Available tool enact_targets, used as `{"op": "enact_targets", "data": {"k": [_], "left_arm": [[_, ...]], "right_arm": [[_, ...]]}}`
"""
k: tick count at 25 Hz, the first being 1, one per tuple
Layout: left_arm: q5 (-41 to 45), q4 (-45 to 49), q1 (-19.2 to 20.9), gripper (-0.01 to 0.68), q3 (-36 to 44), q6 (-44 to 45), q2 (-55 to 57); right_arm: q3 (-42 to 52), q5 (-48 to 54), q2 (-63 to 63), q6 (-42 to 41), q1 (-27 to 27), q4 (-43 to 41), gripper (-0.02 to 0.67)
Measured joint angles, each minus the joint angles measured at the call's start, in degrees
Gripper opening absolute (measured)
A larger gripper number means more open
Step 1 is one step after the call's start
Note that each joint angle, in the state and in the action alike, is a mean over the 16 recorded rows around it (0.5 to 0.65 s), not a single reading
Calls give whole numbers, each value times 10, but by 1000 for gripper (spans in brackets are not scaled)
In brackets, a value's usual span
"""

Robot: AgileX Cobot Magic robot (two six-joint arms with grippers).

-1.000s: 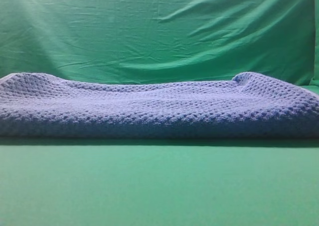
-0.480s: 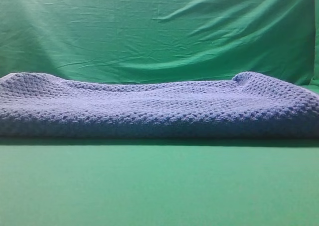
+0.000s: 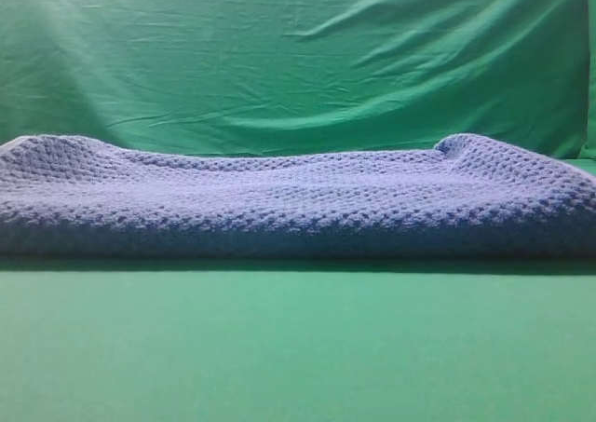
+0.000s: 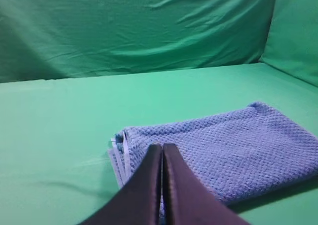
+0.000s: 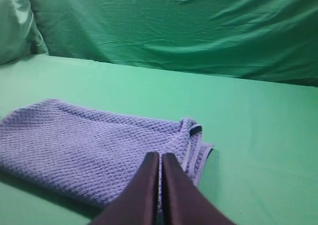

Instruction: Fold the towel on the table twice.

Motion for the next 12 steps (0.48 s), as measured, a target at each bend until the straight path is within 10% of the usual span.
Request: {"op": "enact_targets", "data": {"k": [12], "left_arm": [[-127,-11,0,0,116,0,2]], "right_arm": [[51,-78,0,-1,0,-9,0]]}}
